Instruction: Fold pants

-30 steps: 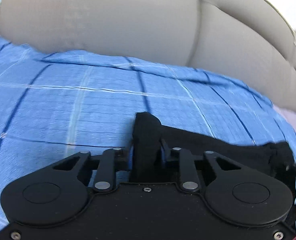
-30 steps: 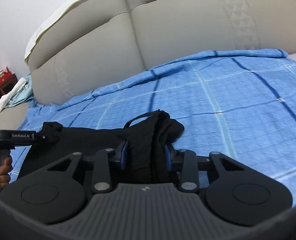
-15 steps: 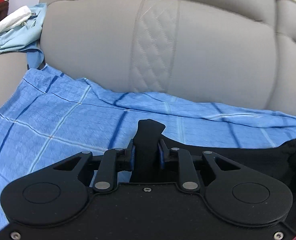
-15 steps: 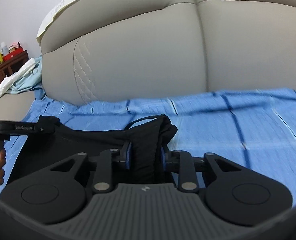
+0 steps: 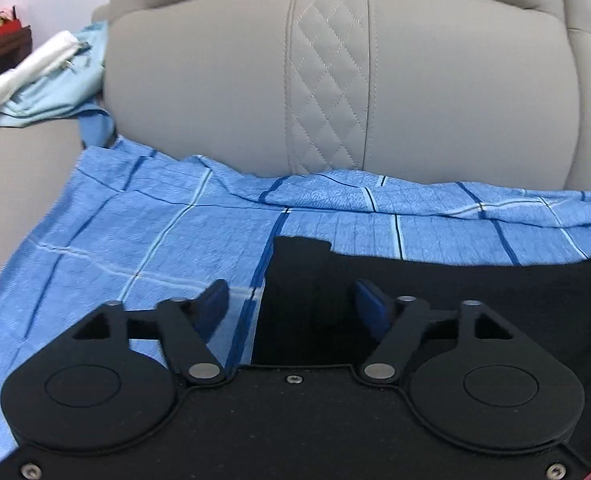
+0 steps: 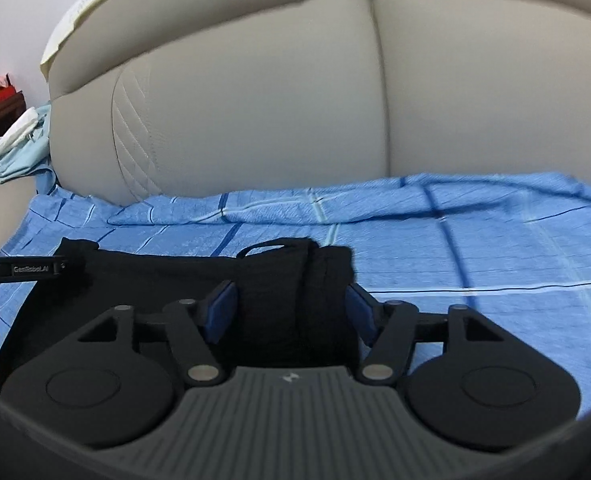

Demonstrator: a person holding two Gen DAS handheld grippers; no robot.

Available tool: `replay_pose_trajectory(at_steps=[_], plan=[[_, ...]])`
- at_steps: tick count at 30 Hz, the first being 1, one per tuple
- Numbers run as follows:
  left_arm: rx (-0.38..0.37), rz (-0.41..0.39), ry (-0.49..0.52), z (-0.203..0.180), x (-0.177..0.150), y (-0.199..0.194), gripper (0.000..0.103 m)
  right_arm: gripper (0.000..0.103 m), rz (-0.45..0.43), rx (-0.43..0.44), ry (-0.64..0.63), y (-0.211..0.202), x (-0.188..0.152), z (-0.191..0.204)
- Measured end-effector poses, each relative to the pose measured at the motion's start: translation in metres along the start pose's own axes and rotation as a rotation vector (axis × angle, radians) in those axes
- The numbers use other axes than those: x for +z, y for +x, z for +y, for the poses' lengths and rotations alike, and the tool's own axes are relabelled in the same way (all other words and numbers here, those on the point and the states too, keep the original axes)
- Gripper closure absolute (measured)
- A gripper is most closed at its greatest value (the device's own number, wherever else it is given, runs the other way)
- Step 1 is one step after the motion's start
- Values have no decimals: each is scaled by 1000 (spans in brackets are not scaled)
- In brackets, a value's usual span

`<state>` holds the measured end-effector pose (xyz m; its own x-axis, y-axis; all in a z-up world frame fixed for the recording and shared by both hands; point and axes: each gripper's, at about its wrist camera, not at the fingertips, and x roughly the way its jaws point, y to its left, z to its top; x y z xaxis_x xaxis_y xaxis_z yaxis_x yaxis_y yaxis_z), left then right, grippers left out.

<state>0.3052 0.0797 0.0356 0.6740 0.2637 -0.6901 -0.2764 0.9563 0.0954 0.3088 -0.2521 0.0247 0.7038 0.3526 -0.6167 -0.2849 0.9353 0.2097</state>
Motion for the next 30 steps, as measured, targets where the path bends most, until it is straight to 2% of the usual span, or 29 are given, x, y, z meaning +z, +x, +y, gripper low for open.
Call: replay_pose_trajectory(at_steps=[3, 8, 12, 16, 21, 30], plan=[[-26, -3, -10, 4, -17, -28, 28, 22, -38, -52, -47, -30, -8, 9], [-119, 0, -22, 10, -57, -68, 24, 21, -54, -64, -116, -65, -46, 31], [-172, 14, -8, 13, -89, -87, 22, 21, -13, -82, -129, -69, -74, 37], [-184, 18, 15, 16, -114, -98, 20, 21, 0, -94, -112, -74, -91, 34], [-218, 32, -38, 29, -125, -100, 15, 19, -1, -103, -92, -81, -106, 25], [-228, 28, -9, 30, -137, -121, 9, 18, -67, -124, -145, -107, -121, 40]])
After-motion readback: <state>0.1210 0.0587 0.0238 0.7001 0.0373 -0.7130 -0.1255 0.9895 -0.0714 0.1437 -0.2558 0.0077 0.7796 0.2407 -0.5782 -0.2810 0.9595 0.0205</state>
